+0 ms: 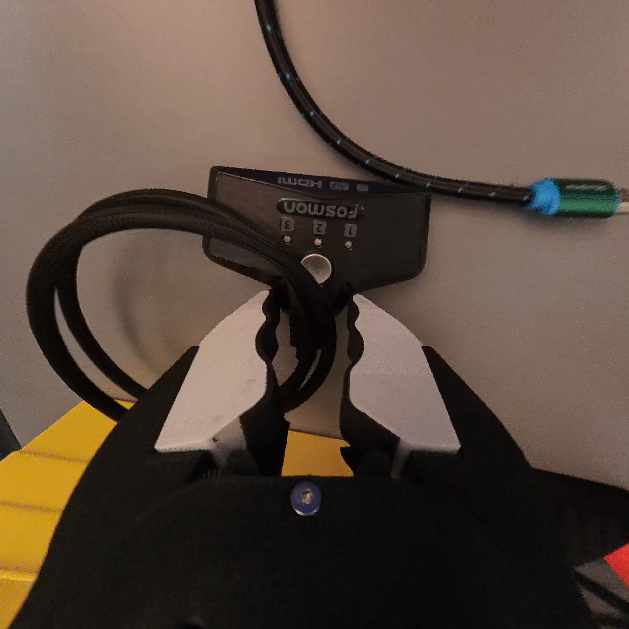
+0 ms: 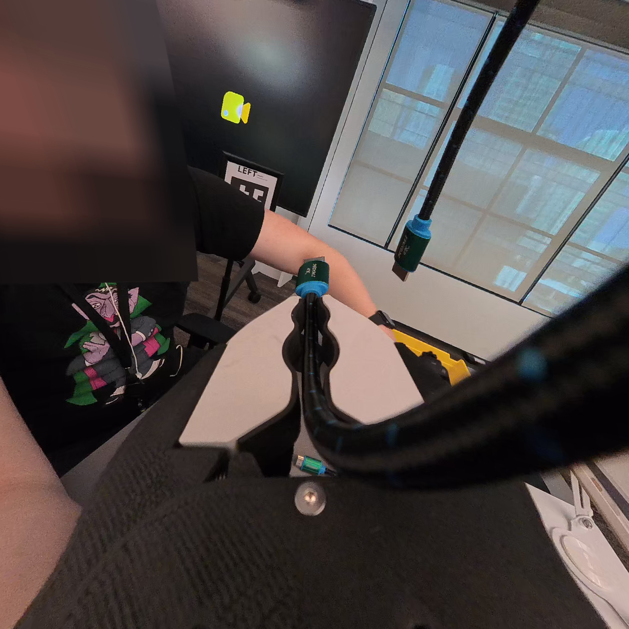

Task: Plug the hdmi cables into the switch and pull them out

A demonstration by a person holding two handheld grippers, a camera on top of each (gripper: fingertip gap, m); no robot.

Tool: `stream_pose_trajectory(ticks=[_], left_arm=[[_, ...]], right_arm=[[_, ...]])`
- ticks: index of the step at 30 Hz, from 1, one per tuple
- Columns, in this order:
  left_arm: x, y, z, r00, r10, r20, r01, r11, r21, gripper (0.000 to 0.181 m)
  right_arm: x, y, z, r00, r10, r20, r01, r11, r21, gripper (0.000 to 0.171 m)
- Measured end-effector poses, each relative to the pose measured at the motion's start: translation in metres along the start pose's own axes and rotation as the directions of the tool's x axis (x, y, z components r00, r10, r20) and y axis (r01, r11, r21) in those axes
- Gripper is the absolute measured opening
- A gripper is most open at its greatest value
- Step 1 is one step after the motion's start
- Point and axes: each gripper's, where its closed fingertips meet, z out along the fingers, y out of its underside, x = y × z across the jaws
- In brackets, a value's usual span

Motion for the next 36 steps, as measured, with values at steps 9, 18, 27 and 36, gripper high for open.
stream_pose_trajectory(ticks=[9, 18, 27, 36], left_arm=[[0.001, -0.046, -0.075, 0.998, -0.068, 0.008, 0.057, 0.897, 0.439, 0.037], [0.034, -0.071, -0.16, 0.992, -0.114, -0.05, 0.1, 0.492, 0.865, 0.037], [0.038, -0.046, -0.184, 0.987, -0.131, 0.089, -0.03, 0.398, 0.917, 0.037], [0.043, -0.049, -0.173, 0.997, -0.072, 0.006, 0.022, 0.377, 0.926, 0.037]], right_arm=[[0.027, 0.002, -0.012, 0.987, 0.01, -0.161, -0.015, 1.0, -0.027, 0.007], [0.073, -0.002, -0.017, 0.884, -0.022, -0.467, -0.037, 0.992, -0.117, 0.007], [0.128, 0.021, -0.012, 0.734, 0.287, -0.615, -0.285, 0.953, 0.104, 0.007], [0.123, 0.044, 0.005, 0.73, 0.135, -0.67, -0.311, 0.939, -0.15, 0.008]])
